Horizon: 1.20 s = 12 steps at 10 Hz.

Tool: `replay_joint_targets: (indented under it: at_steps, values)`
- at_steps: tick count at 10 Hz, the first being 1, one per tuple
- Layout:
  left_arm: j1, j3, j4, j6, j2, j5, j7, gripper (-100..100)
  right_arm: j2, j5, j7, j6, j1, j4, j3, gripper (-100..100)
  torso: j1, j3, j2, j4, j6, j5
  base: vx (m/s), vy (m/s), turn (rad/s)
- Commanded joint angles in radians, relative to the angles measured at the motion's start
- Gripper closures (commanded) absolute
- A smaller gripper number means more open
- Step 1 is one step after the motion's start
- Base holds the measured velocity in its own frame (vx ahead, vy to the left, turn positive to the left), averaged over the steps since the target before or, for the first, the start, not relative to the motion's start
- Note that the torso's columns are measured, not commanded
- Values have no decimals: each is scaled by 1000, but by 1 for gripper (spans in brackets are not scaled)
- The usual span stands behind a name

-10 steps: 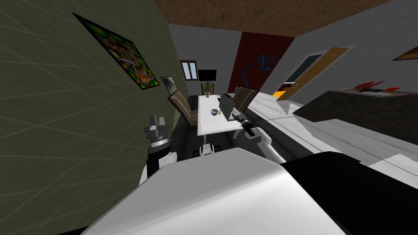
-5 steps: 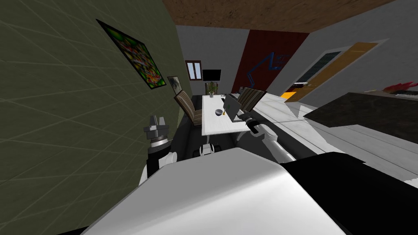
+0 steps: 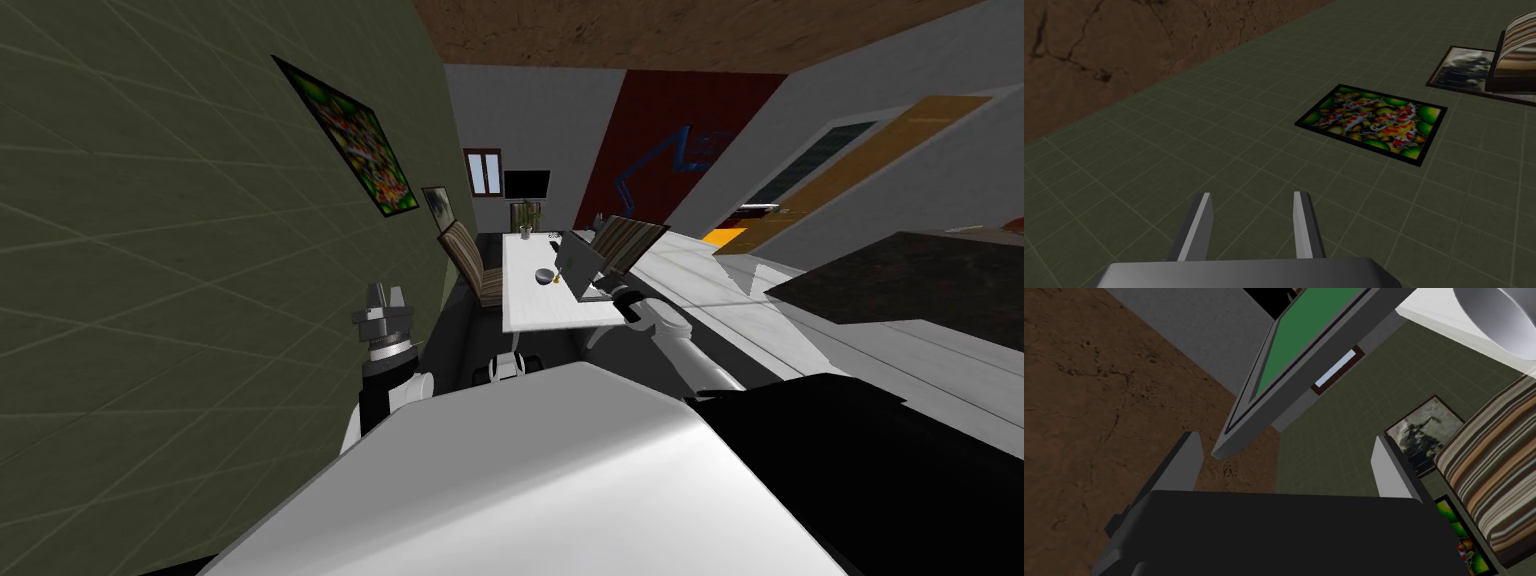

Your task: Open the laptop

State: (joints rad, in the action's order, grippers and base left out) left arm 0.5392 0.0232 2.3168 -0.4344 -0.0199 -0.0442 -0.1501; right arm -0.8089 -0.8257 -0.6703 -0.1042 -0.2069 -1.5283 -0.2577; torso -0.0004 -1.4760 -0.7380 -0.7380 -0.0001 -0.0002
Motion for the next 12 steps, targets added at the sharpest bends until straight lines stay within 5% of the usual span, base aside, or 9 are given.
replay_joint_targets:
  at_steps: [1,5,7,8,12]
  values:
    - [0,0,0,0,0,0,0,0,-55,-53,-40,19,11,46,-14,-100,1,0,0,0,0,1,26,65,88]
    - [0,0,0,0,0,0,0,0,-108,-114,-85,38,28,98,-27,-100,0,0,0,0,0,0,21,50,57]
    - [0,0,0,0,0,0,0,0,-110,-104,-73,56,18,76,-13,-100,-1,0,0,0,0,0,3,7,4]
    - [0,0,0,0,0,0,0,0,-110,-104,-73,55,18,76,-13,100,-1,0,-1,0,0,0,5,-5,-12]
    - [0,0,0,0,0,0,0,0,-130,-3,30,18,46,146,-6,100,-10,-2,4,4,2,-7,-37,-103,40]
